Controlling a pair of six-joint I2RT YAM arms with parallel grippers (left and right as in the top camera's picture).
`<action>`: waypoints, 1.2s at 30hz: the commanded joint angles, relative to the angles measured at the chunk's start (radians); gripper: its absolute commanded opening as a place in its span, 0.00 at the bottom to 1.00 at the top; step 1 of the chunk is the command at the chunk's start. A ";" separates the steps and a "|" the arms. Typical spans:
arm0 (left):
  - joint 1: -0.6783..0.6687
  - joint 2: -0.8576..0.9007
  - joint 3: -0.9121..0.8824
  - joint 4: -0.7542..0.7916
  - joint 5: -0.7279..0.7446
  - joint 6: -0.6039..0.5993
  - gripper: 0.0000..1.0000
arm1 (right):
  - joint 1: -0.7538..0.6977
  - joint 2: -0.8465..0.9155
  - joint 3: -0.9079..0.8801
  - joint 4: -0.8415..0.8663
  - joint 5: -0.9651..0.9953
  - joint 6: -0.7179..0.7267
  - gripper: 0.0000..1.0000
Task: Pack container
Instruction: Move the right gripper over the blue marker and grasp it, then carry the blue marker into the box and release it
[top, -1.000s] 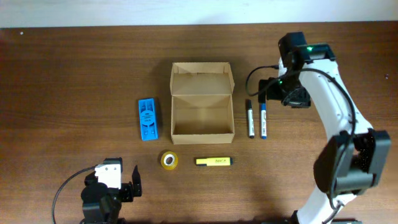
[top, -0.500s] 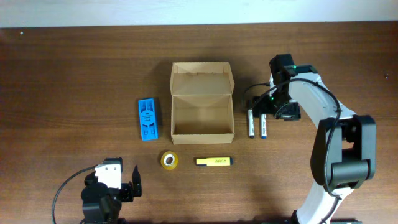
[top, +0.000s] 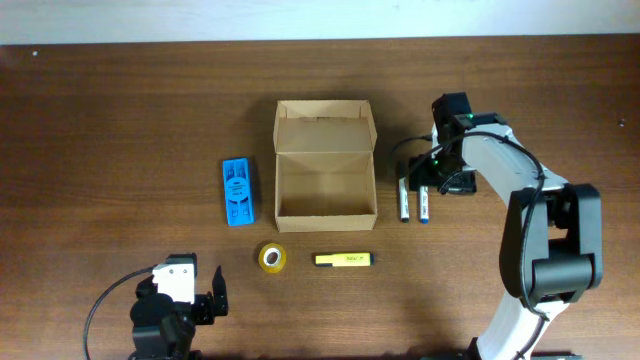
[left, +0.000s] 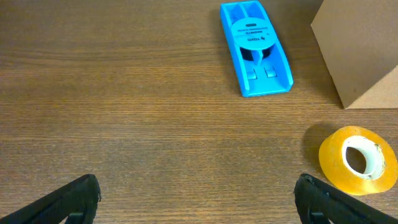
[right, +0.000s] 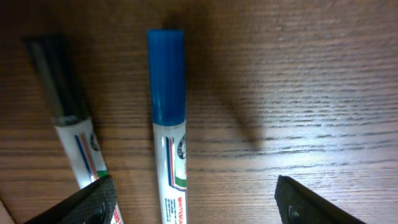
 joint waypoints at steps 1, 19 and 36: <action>0.003 -0.006 -0.007 -0.002 0.001 0.016 0.99 | -0.006 0.015 -0.016 0.012 0.022 0.022 0.81; 0.003 -0.006 -0.007 -0.002 0.001 0.016 1.00 | -0.005 0.015 -0.070 0.050 0.021 0.045 0.50; 0.003 -0.006 -0.007 -0.002 0.001 0.016 0.99 | -0.005 -0.041 0.033 -0.075 0.011 0.043 0.04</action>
